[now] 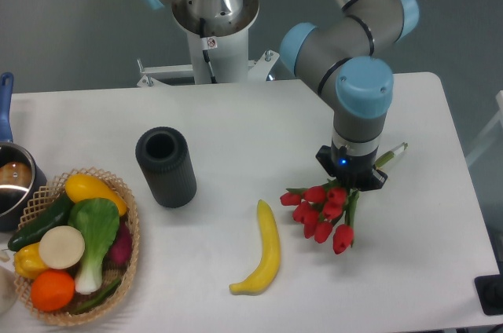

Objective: Place the flowers on the table

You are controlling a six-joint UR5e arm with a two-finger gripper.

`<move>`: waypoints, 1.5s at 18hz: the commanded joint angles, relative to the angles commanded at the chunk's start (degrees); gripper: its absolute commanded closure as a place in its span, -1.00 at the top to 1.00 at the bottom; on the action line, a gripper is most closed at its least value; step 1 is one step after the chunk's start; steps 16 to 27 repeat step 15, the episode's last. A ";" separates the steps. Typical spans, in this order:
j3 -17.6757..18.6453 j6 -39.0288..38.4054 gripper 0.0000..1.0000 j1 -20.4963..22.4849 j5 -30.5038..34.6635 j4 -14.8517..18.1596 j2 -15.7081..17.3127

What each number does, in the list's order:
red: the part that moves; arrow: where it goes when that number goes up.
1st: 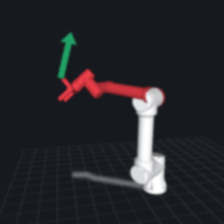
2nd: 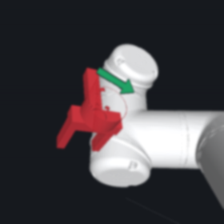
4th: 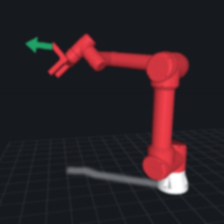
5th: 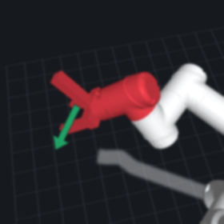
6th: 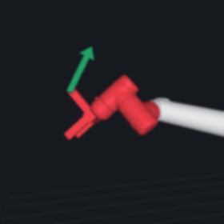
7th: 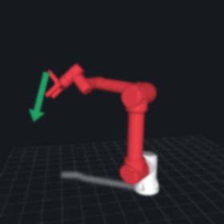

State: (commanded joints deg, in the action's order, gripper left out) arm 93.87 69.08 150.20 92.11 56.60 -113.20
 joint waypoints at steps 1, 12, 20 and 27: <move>0.00 0.17 1.00 0.61 0.00 -0.44 0.18; -2.55 9.99 1.00 9.58 -1.05 -2.20 2.37; -2.72 12.66 1.00 10.19 -1.14 -2.20 2.29; -2.72 12.66 1.00 10.19 -1.14 -2.20 2.29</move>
